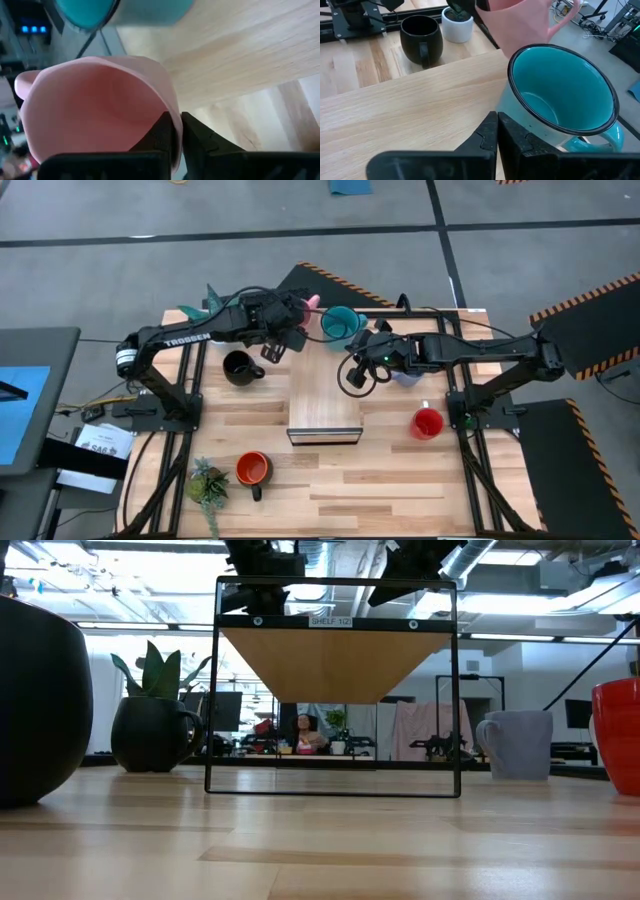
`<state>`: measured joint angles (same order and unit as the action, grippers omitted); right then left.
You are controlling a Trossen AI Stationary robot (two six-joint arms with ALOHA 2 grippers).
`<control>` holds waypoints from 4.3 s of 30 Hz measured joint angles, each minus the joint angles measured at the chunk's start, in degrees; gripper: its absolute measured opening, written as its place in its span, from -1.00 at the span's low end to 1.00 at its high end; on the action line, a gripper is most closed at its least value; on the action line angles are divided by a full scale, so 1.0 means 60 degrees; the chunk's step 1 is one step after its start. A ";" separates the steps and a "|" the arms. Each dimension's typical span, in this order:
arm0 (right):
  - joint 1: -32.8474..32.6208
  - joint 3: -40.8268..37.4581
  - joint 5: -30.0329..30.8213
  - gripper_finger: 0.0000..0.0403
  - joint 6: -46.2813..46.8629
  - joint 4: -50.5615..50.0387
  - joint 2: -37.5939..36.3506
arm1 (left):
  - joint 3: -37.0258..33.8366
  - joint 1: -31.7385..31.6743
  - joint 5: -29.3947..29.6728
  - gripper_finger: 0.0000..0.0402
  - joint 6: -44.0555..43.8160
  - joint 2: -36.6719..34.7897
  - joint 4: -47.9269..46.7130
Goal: Place coffee mugs
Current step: Adjust the mugs on the shelf
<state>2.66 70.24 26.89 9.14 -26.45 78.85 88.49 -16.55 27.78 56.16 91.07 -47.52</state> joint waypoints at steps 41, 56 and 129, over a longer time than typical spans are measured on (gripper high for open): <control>-0.0004 -0.0004 -0.0004 -0.84 0.0248 -0.0311 0.0000 | 0.4091 -0.0500 -0.2569 -0.97 -0.4302 0.2481 -0.4332; -0.0001 -0.0004 -0.0004 -0.84 0.0236 -0.0307 0.0000 | 0.4091 -0.0495 -0.2588 -0.61 -0.3853 0.2463 -0.4139; 0.4136 -0.4388 -0.1792 -0.91 0.0907 0.5585 -0.0989 | -1.0429 0.2014 -0.3728 -1.00 -0.6323 -0.8504 1.1059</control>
<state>27.47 43.91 16.14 14.58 7.06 72.91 25.91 -4.47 5.41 18.22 40.04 18.83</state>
